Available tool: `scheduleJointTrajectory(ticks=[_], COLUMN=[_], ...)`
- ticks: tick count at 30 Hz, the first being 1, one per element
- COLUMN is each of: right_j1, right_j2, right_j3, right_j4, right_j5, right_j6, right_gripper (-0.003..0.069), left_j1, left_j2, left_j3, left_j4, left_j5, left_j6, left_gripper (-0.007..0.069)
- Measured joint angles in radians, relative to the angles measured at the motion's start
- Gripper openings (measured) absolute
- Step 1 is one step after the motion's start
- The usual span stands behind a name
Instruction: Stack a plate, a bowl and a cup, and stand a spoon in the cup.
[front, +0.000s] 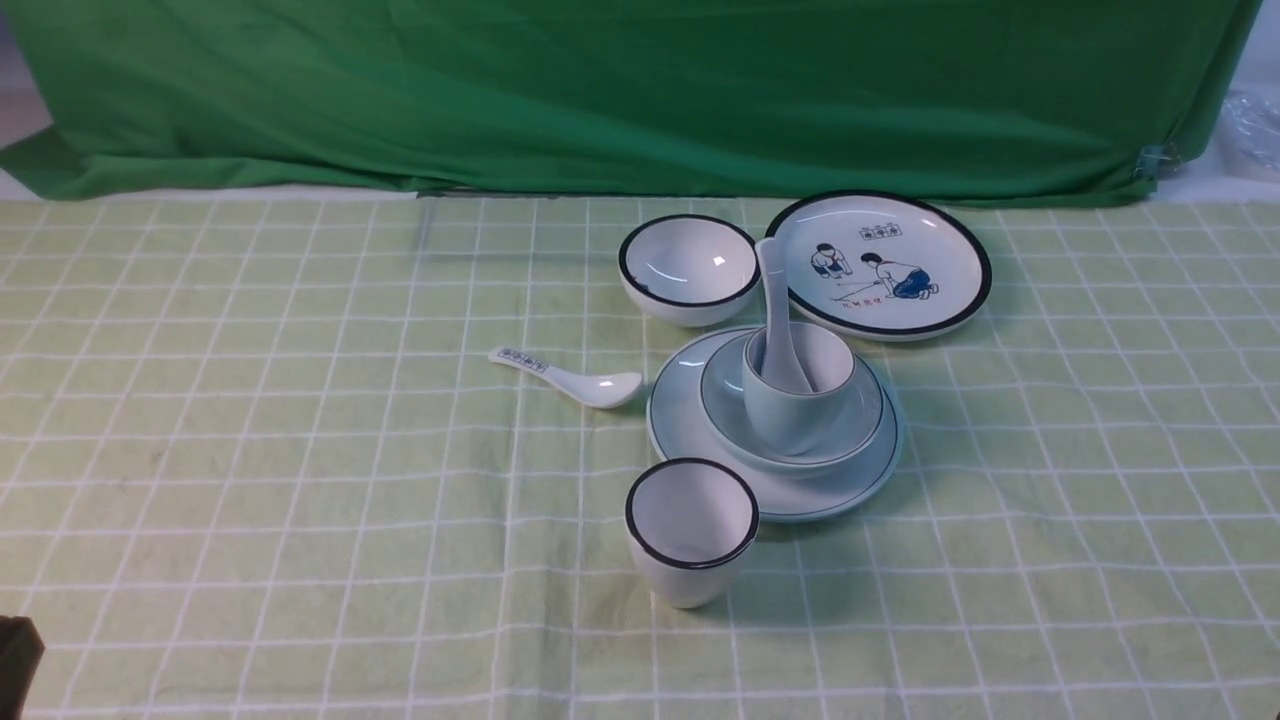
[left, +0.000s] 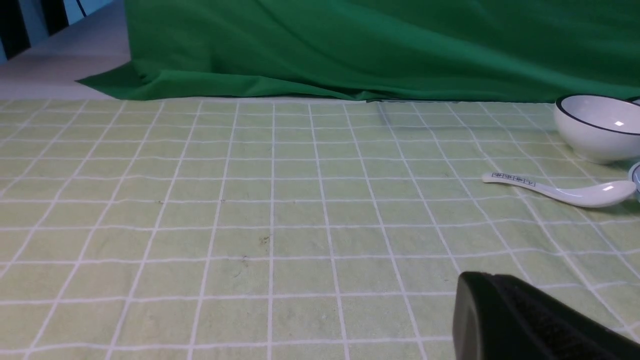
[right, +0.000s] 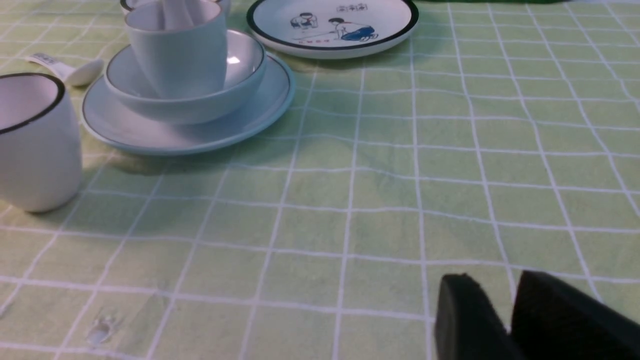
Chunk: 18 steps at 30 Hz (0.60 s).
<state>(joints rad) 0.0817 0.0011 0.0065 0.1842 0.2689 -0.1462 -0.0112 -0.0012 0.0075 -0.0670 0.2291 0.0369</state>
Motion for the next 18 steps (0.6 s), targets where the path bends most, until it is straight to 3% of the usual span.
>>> scheduleJointTrajectory(ticks=[18], right_j1=[0.0], right_j2=[0.0], right_j3=[0.0], right_j4=[0.0], right_j5=[0.0], right_j6=[0.0], right_gripper=[0.0235], left_j1=[0.0], left_j2=[0.0], left_j3=[0.0], left_j4=[0.0], left_j5=[0.0], left_j6=[0.011], left_gripper=[0.0002])
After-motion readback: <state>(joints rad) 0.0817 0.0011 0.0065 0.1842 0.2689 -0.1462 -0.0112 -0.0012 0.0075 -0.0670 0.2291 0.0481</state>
